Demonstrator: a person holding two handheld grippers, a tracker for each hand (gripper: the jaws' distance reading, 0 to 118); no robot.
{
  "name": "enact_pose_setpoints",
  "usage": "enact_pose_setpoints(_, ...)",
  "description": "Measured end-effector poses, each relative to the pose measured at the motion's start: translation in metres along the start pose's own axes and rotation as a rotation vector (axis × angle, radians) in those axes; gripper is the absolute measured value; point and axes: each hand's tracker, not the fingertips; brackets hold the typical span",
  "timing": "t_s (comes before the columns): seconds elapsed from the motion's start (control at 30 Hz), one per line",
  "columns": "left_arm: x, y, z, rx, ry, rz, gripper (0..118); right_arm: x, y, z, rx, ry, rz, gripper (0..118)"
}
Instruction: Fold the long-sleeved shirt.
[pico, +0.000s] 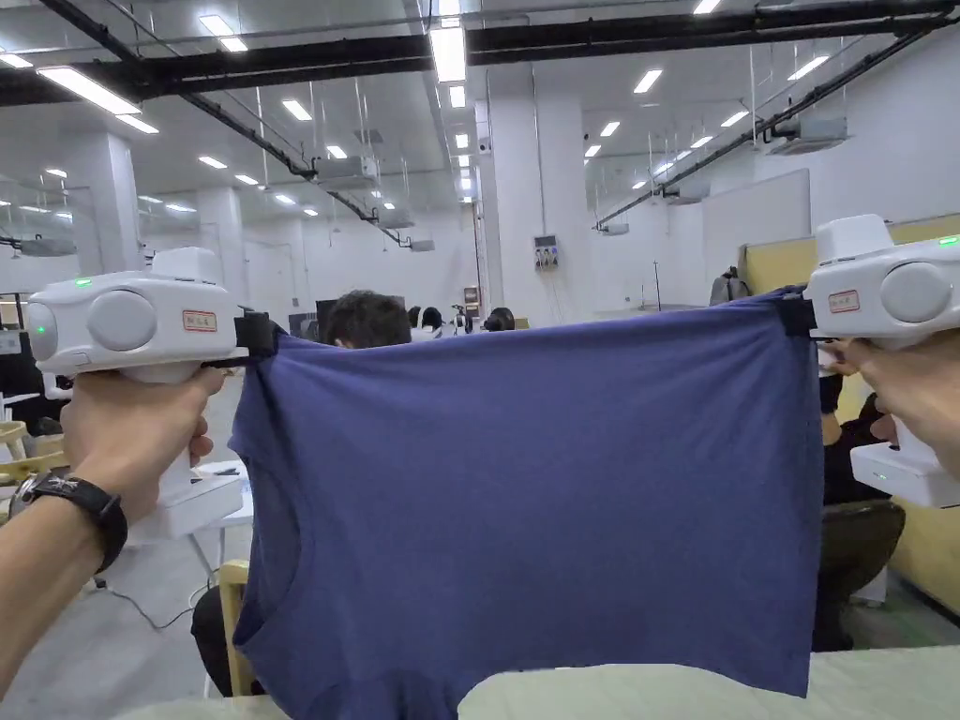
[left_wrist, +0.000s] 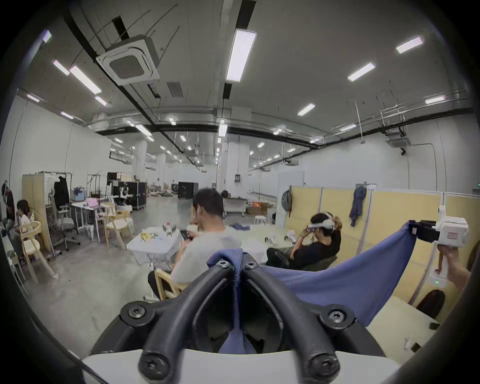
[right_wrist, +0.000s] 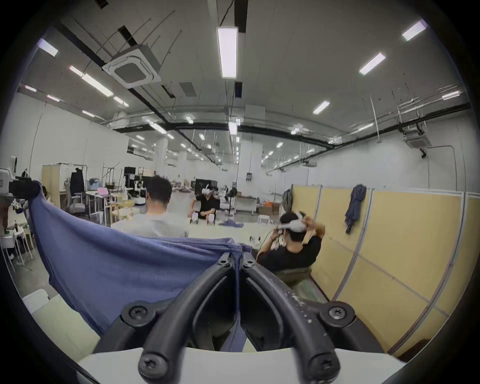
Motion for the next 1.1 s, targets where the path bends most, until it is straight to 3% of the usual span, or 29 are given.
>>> enact_pose_setpoints(0.4,-0.017,-0.208,0.020,-0.231,-0.019,0.078,2,-0.027,-0.207,0.000,-0.237,0.080,-0.054,3)
enact_pose_setpoints(0.6,-0.013,-0.287,0.050,-0.360,-0.027,0.113,2,-0.037,-0.293,0.024,-0.378,0.104,-0.033,3)
enact_pose_setpoints(0.77,-0.012,-0.328,0.094,-0.423,-0.034,0.152,2,-0.034,-0.336,0.077,-0.440,0.133,-0.116,3)
enact_pose_setpoints(0.83,-0.010,-0.345,0.121,-0.462,-0.045,0.183,2,-0.030,-0.357,0.093,-0.492,0.146,-0.085,3)
enact_pose_setpoints(1.03,-0.005,-0.399,0.205,-0.557,-0.041,0.231,2,-0.031,-0.409,0.173,-0.584,0.177,-0.160,3)
enact_pose_setpoints(1.1,-0.001,-0.414,0.232,-0.615,-0.058,0.210,2,-0.034,-0.427,0.200,-0.626,0.195,-0.135,3)
